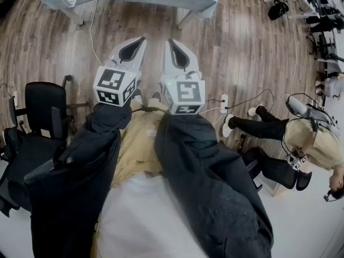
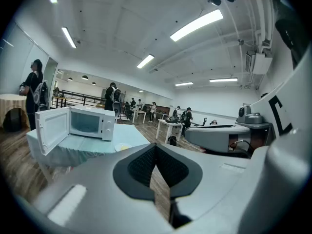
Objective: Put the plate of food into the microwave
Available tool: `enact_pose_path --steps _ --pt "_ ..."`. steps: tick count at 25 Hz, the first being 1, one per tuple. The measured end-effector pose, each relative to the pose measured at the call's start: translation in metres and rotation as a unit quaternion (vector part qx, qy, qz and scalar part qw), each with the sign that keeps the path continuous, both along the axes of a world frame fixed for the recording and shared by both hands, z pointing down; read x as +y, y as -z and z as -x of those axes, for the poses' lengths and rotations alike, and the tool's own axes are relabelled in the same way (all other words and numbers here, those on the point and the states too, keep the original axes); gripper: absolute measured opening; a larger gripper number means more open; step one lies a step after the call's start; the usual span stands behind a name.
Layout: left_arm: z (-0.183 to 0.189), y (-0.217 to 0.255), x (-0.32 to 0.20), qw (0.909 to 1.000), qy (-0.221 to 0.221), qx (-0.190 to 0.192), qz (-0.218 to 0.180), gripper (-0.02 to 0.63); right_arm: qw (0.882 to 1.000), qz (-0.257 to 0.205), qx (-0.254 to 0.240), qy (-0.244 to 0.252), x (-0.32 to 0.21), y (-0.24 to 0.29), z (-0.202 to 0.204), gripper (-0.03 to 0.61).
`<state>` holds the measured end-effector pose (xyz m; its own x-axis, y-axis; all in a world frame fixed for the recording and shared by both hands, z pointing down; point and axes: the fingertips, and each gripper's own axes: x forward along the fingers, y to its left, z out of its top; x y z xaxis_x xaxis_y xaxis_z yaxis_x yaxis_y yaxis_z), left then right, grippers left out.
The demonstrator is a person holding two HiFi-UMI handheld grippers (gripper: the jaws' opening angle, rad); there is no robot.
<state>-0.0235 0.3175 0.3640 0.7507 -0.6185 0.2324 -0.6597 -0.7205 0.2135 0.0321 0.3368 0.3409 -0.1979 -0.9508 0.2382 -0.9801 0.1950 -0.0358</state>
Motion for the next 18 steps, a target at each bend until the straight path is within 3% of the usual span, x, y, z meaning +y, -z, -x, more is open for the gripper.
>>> enact_pose_path --steps 18 --pt "0.049 -0.005 -0.012 0.9995 0.017 0.024 0.01 0.0 1.0 0.003 0.021 0.011 -0.002 -0.008 0.044 -0.003"
